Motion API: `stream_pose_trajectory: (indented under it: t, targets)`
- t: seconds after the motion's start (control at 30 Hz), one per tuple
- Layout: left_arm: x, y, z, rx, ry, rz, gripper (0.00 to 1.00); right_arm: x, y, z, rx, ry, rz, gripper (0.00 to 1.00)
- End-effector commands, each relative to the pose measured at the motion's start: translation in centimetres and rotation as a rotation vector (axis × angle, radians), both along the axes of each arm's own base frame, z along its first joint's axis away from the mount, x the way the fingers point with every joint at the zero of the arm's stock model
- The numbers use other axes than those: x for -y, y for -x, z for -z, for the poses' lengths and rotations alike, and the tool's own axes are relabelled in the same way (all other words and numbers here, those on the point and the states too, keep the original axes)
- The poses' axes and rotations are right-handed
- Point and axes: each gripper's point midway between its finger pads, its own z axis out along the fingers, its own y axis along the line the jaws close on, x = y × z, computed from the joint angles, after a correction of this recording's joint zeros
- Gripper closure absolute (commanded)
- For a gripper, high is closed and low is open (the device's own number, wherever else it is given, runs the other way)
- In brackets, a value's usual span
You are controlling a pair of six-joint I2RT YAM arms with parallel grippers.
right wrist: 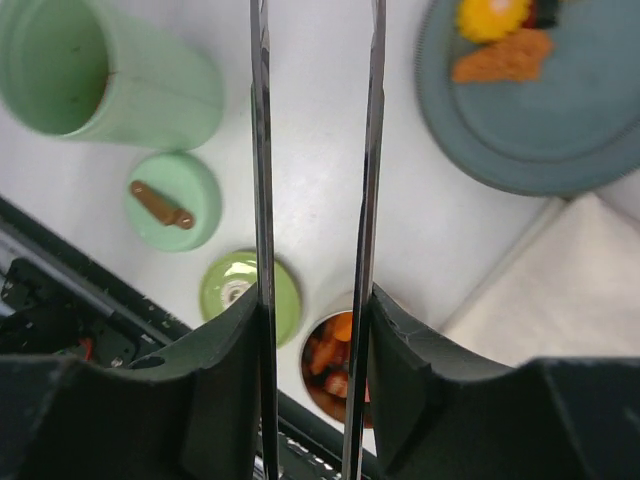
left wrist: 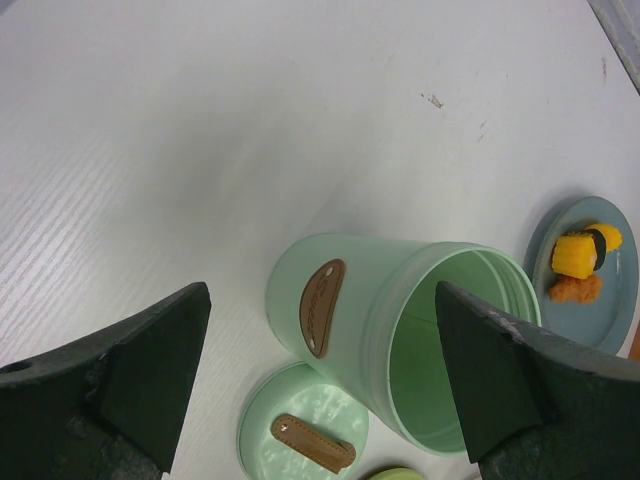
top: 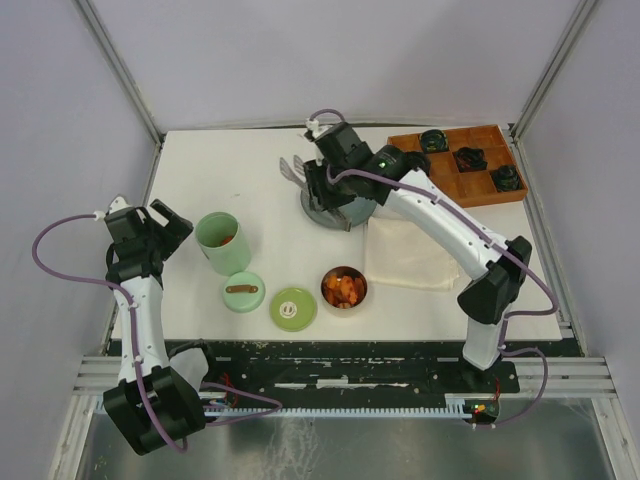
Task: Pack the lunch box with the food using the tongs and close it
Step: Place the fake food in the packing box, then pick up the fake food from the plate.
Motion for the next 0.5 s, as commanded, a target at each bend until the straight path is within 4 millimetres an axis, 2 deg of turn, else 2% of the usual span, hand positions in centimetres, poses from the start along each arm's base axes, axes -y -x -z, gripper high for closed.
stream_pose_trajectory:
  t: [0.0, 0.1, 0.2, 0.47]
  targets:
    - [0.0, -0.7, -0.8, 0.043, 0.012, -0.002, 0.01, 4.6, -3.7, 2.8, -0.052, 0.033, 0.167, 0.52]
    - [0.0, -0.7, -0.8, 0.042, 0.011, -0.003, 0.01, 6.9, -4.6, 5.6, -0.124, 0.080, 0.211, 0.51]
    - [0.0, -0.7, -0.8, 0.041, 0.010, -0.003, 0.01, 8.3, -5.2, 7.7, -0.179, 0.102, 0.240, 0.50]
    - [-0.1, -0.6, -0.8, 0.040, 0.007, -0.006, 0.01, 8.2, -5.2, 10.5, -0.268, 0.097, 0.233, 0.49]
